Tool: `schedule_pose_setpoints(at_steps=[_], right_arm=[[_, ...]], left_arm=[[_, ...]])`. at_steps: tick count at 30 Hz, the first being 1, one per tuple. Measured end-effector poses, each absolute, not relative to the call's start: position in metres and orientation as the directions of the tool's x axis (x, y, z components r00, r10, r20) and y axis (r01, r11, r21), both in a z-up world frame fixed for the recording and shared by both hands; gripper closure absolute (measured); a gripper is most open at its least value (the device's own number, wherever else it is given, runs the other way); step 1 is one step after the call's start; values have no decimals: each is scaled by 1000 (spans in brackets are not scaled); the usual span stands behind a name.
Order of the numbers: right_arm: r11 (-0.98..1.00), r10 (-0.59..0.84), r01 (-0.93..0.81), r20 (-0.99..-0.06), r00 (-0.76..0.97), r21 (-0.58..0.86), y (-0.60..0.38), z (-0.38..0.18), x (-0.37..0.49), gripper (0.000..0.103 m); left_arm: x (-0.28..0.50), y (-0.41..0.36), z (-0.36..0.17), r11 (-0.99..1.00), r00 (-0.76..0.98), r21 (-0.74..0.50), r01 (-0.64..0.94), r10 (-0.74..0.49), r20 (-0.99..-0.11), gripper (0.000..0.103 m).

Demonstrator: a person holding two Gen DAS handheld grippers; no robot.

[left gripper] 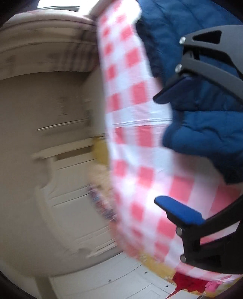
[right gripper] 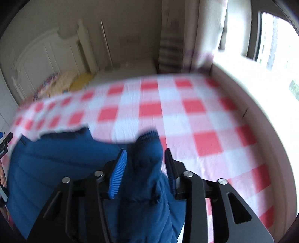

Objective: Fold large clothes
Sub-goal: 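Lower the held ribbed hem onto the jacket with both tools, then open both tools and pull them back from the hem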

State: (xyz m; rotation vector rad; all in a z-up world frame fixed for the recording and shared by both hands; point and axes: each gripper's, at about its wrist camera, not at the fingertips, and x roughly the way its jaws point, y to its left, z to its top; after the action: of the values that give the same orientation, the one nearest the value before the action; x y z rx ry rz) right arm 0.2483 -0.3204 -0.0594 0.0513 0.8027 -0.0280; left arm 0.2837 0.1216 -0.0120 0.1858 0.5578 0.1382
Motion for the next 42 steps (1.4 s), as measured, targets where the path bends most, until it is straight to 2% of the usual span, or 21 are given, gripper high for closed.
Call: schedule_pose_setpoints(at_steps=[1,2,3,6,7,8,10,16,20,22,27,32,37,42], right_arm=[[999,2,29,-689,724,33,-312,-45,243,39],[1000,0,20,-665,747,22,-305,-35,240,10],[1000,6,2,-635,773,11,-295,-26,237,4],[990,46,-112,-569,821,-81,-247,-14,231,6],[984,41,-132,-570,821,-118,-233,-17,233,12],[975,47,-164,-587,808,-147,-216,-24,238,25],[968,70,-204,-629,774,-144,-200,-37,248,33],[961,115,-256,-696,709,-103,-182,-68,271,33],[949,60,-278,-775,629,-152,-174,-118,288,32],[951,69,-277,-779,624,-138,-175,-125,289,31],[950,61,-277,-787,614,-142,-174,-130,291,30],[950,54,-275,-785,617,-150,-173,-133,293,29],[949,40,-267,-780,625,-166,-173,-135,295,28],[950,42,-272,-799,600,-154,-175,-131,297,20]], left_arm=[[278,117,2,978,857,197,-71,161,-490,3],[275,111,12,981,866,185,-54,138,-480,3],[271,101,22,984,874,178,-32,113,-473,3],[269,65,31,979,869,201,11,90,-487,3],[272,53,28,978,859,206,35,76,-507,3],[276,40,21,975,844,214,59,66,-532,3],[284,21,6,965,823,252,74,83,-562,3],[300,-1,-38,935,792,343,92,140,-594,3],[323,-1,-77,937,714,321,136,132,-687,2],[330,-1,-91,940,684,310,145,131,-717,2],[330,-2,-102,937,688,320,140,141,-712,2],[334,6,-106,957,678,255,136,98,-728,2],[332,2,-106,952,690,276,129,114,-715,2],[332,3,-97,946,664,284,154,114,-739,2]])
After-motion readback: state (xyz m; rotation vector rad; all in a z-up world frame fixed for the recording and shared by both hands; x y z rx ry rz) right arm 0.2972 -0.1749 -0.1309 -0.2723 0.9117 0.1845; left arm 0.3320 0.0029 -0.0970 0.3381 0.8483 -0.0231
